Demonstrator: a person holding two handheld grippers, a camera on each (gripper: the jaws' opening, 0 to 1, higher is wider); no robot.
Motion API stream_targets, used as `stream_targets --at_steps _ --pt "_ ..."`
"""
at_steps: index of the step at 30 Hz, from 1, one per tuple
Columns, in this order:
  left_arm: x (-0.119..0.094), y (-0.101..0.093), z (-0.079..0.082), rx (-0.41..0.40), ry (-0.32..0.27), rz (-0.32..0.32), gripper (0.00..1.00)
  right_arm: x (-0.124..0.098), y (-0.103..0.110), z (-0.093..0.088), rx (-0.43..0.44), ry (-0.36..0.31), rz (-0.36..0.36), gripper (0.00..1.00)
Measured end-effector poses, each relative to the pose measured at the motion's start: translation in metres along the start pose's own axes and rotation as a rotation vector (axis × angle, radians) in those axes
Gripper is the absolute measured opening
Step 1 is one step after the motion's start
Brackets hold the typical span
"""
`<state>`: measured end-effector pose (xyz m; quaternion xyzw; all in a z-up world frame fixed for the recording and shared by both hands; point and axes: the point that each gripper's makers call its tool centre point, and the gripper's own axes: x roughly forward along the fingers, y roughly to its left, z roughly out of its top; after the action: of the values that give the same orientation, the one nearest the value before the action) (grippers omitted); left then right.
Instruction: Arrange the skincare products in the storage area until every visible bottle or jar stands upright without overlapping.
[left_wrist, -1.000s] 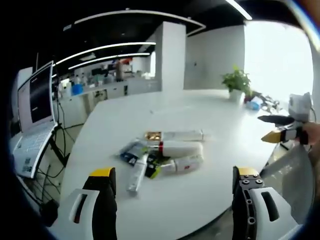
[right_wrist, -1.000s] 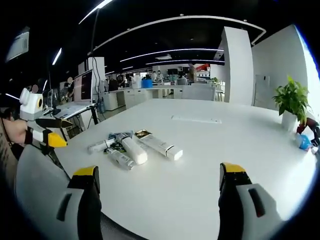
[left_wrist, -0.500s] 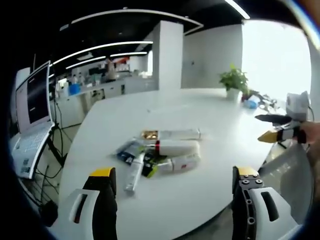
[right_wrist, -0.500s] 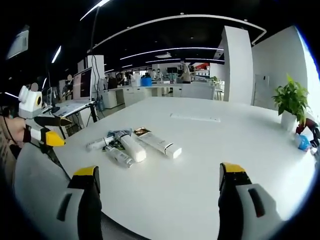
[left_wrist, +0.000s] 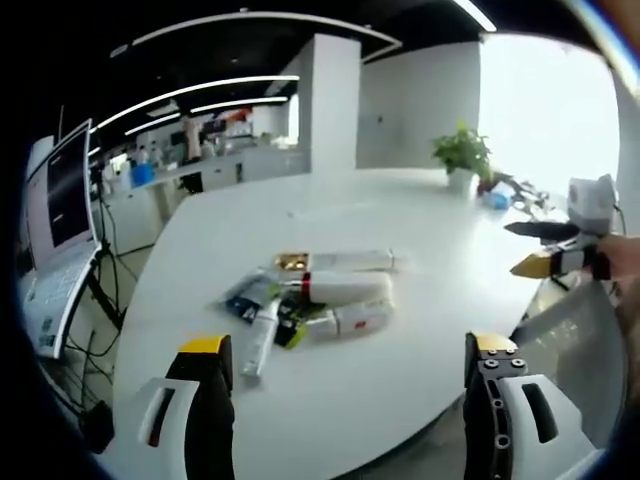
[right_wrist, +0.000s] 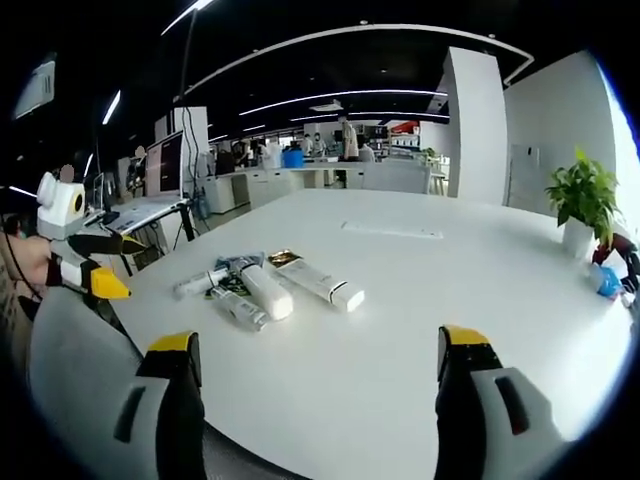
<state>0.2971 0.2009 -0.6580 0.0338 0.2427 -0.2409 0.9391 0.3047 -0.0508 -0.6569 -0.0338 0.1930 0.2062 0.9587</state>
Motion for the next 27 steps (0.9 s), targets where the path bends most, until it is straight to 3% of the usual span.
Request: stream_targets --at_steps 16,21,27 --pt "0.001 0.009 -0.004 -0.05 0.02 0.042 0.95 0.003 0.024 -0.001 -0.025 0.025 0.111 0.98" --pt "0.006 0.002 -0.01 -0.035 0.041 0.01 0.95 0.002 0.018 -0.004 -0.02 0.04 0.085 0.97" --pt "0.007 -0.004 -0.012 -0.038 0.05 -0.019 0.95 0.0 0.008 -0.003 0.059 0.034 0.064 0.95"
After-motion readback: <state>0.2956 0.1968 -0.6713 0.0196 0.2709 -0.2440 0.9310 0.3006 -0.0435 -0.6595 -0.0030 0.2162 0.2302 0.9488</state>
